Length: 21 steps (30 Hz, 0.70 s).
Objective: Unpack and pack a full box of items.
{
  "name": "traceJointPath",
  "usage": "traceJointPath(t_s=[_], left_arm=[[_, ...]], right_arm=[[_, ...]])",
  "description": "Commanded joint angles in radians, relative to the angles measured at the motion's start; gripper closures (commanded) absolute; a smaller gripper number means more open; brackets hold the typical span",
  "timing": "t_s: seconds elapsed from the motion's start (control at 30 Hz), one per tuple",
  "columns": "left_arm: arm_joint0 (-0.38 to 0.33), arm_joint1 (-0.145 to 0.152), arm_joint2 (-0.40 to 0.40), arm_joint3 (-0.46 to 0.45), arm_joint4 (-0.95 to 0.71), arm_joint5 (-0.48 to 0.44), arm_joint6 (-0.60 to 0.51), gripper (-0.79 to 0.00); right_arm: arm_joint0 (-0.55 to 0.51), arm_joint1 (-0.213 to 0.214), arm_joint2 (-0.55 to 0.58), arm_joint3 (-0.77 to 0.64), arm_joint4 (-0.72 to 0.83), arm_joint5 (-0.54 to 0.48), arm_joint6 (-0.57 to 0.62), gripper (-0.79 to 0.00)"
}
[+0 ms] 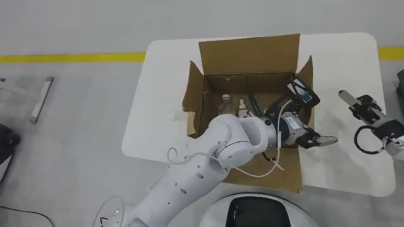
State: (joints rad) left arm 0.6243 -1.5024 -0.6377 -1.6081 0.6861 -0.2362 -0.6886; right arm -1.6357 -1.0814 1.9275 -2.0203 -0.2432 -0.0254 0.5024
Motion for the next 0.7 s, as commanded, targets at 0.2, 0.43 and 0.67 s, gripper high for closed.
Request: traceJointPath(t_s=[0.2,0.43,0.67], left_arm=[[-0.048,-0.045,0.08,0.102,-0.04,-0.016,0.002,-0.785],[-0.061,-0.065,0.087,0.142,-0.041,-0.02,0.006,-0.785],[-0.045,-0.07,0.074,0.148,-0.025,-0.017,-0.002,-0.785]], right_arm=[[0.002,0.003,0.031,-0.021,-0.006,0.029,0.026,-0.277],[0.0,0.001,0.009,0.0,0.041,0.021,0.041,-0.332],[0.006,-0.001,-0.006,0.022,0.104,0.014,0.036,-0.391]])
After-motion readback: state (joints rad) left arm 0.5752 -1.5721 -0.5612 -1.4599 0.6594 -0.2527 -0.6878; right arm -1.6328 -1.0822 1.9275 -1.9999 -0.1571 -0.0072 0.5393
